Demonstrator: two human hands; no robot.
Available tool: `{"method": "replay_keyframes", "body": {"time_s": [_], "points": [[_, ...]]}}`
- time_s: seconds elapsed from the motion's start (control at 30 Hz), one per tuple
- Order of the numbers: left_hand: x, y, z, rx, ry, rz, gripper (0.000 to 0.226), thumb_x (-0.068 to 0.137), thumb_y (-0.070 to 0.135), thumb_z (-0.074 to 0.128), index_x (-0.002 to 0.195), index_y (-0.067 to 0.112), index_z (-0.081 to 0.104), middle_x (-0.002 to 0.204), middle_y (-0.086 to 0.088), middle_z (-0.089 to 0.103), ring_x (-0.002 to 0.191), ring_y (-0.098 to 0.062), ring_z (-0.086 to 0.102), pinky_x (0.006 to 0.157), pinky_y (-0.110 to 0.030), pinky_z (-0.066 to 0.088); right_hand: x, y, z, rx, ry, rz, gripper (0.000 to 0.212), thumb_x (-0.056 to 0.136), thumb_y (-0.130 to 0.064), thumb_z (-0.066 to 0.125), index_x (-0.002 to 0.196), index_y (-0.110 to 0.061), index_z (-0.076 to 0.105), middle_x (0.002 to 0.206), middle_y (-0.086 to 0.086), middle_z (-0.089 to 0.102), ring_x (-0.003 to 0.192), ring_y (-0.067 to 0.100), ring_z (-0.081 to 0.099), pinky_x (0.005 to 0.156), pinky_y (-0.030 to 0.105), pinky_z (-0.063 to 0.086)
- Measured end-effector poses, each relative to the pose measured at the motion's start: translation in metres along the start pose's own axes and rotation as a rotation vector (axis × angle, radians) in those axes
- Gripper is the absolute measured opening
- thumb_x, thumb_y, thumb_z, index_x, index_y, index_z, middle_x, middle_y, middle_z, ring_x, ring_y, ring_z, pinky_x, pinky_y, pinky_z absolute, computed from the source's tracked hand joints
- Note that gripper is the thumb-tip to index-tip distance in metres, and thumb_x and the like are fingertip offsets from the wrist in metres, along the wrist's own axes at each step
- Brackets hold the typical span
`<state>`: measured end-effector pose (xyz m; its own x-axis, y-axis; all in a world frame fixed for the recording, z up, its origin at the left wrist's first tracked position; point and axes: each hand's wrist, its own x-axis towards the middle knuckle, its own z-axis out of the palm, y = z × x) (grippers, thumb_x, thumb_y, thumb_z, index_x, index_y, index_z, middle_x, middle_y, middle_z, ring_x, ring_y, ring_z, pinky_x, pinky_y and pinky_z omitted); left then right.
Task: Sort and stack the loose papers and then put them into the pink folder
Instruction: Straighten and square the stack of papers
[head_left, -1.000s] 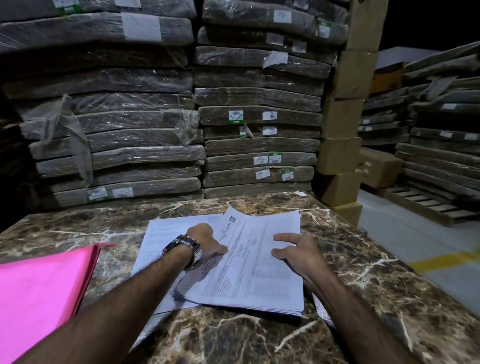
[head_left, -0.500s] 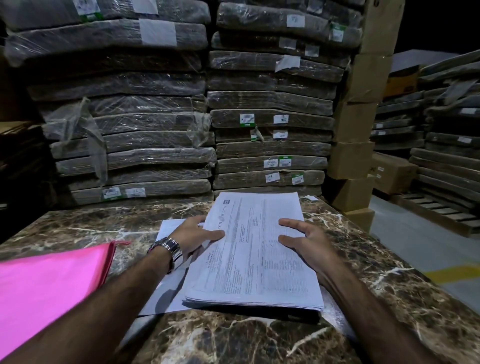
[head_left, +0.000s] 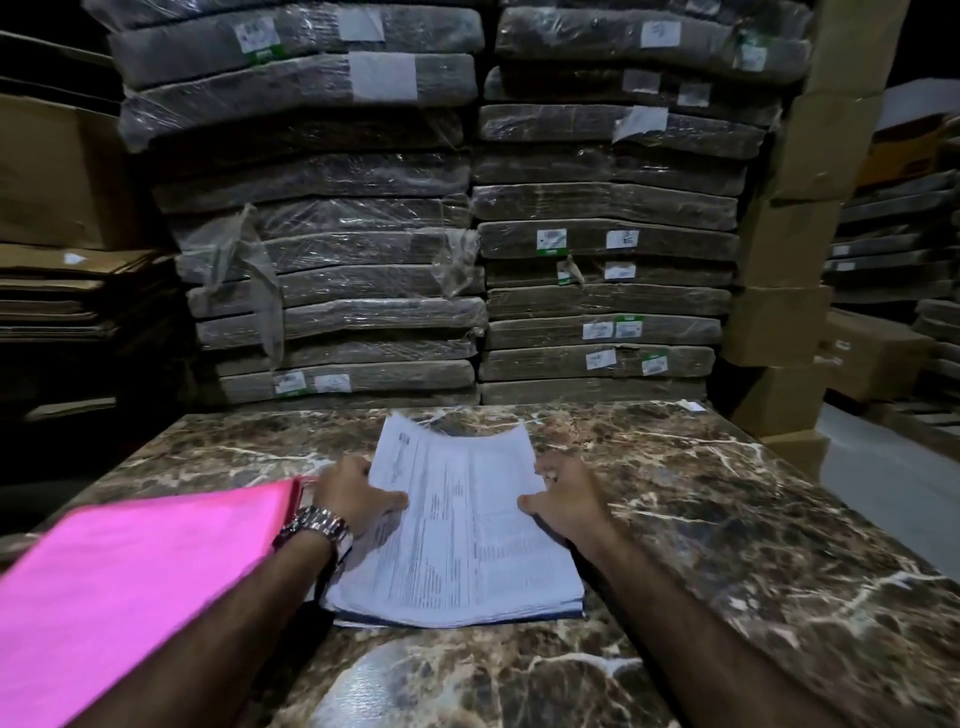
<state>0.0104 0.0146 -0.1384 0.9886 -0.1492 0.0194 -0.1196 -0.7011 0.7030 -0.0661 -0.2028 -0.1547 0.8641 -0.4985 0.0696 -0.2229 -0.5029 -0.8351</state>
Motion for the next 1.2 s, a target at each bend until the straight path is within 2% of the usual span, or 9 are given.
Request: {"method": "replay_keyframes", "body": {"time_s": [0.1, 0.2, 0.27, 0.37, 0.47, 0.6, 0.93, 1.07, 1.2], "points": [[0.001, -0.001, 0.002, 0.174, 0.060, -0.029, 0.024, 0.071, 0.028, 0.079, 0.085, 0.011, 0.070, 0.088, -0.007, 0.073, 0.071, -0.021, 0.065, 0.048, -0.020, 0.043, -0.002, -0.001, 0.006, -0.193, 0.057, 0.006, 0.029, 0.075, -0.009, 0.074, 0.102, -0.003, 0.064, 0.094, 0.007, 0.069, 0.074, 0.019, 0.059, 0.043, 0.020, 0.039], [0.000, 0.004, 0.006, 0.331, 0.078, -0.027, 0.022, 0.076, 0.032, 0.072, 0.073, 0.014, 0.060, 0.092, -0.007, 0.071, 0.085, -0.025, 0.066, 0.065, -0.027, 0.051, -0.002, -0.006, 0.007, -0.246, 0.056, 0.052, 0.025, 0.074, -0.010, 0.074, 0.094, -0.006, 0.059, 0.090, 0.007, 0.066, 0.071, 0.020, 0.058, 0.040, 0.018, 0.033], [-0.003, 0.009, 0.010, 0.432, 0.070, -0.007, 0.021, 0.082, 0.034, 0.066, 0.082, 0.013, 0.064, 0.099, -0.006, 0.069, 0.094, -0.027, 0.065, 0.080, -0.032, 0.053, -0.003, -0.010, 0.007, -0.201, 0.044, 0.105, 0.022, 0.073, -0.011, 0.074, 0.080, -0.008, 0.053, 0.081, 0.005, 0.063, 0.069, 0.022, 0.059, 0.041, 0.019, 0.036], [-0.007, 0.014, 0.011, 0.468, 0.077, -0.009, 0.028, 0.084, 0.034, 0.065, 0.097, 0.009, 0.067, 0.102, -0.008, 0.069, 0.097, -0.027, 0.064, 0.078, -0.030, 0.051, -0.004, -0.018, 0.005, -0.098, 0.003, 0.193, 0.025, 0.077, -0.015, 0.077, 0.084, -0.007, 0.054, 0.085, 0.008, 0.064, 0.076, 0.021, 0.061, 0.040, 0.018, 0.035], [-0.006, 0.012, 0.007, 0.436, 0.040, -0.015, 0.023, 0.082, 0.031, 0.067, 0.092, 0.010, 0.069, 0.086, -0.006, 0.064, 0.085, -0.024, 0.063, 0.065, -0.026, 0.047, 0.003, -0.020, 0.005, 0.020, -0.028, 0.238, 0.033, 0.074, -0.017, 0.082, 0.095, 0.003, 0.066, 0.085, 0.014, 0.068, 0.078, 0.026, 0.069, 0.051, 0.023, 0.051], [-0.004, 0.010, 0.004, 0.404, 0.029, -0.013, 0.020, 0.078, 0.031, 0.071, 0.084, 0.012, 0.068, 0.078, -0.002, 0.058, 0.075, -0.021, 0.058, 0.061, -0.025, 0.044, 0.009, -0.021, 0.005, 0.061, -0.048, 0.269, 0.040, 0.071, -0.017, 0.083, 0.102, 0.002, 0.067, 0.100, 0.012, 0.070, 0.090, 0.028, 0.068, 0.062, 0.029, 0.053], [0.000, 0.010, 0.002, 0.364, 0.030, -0.053, 0.032, 0.073, 0.030, 0.076, 0.092, 0.006, 0.068, 0.100, -0.009, 0.069, 0.074, -0.021, 0.052, 0.062, -0.024, 0.043, 0.014, -0.031, -0.007, 0.125, -0.135, 0.368, 0.041, 0.078, -0.006, 0.078, 0.114, 0.009, 0.064, 0.091, 0.012, 0.064, 0.081, 0.027, 0.061, 0.048, 0.025, 0.041], [-0.001, 0.012, 0.004, 0.377, 0.054, -0.050, 0.032, 0.073, 0.029, 0.077, 0.093, 0.006, 0.067, 0.098, -0.008, 0.068, 0.073, -0.020, 0.051, 0.061, -0.024, 0.042, 0.012, -0.038, -0.011, 0.161, -0.199, 0.405, 0.044, 0.085, -0.004, 0.071, 0.126, 0.008, 0.057, 0.131, 0.018, 0.058, 0.100, 0.030, 0.064, 0.060, 0.025, 0.050], [-0.002, 0.014, 0.002, 0.377, 0.030, -0.049, 0.030, 0.075, 0.028, 0.076, 0.092, 0.006, 0.066, 0.084, -0.005, 0.059, 0.072, -0.019, 0.051, 0.054, -0.023, 0.040, 0.014, -0.041, -0.005, 0.166, -0.275, 0.427, 0.041, 0.082, -0.006, 0.075, 0.118, 0.005, 0.060, 0.119, 0.014, 0.065, 0.109, 0.035, 0.063, 0.079, 0.041, 0.050]]}}
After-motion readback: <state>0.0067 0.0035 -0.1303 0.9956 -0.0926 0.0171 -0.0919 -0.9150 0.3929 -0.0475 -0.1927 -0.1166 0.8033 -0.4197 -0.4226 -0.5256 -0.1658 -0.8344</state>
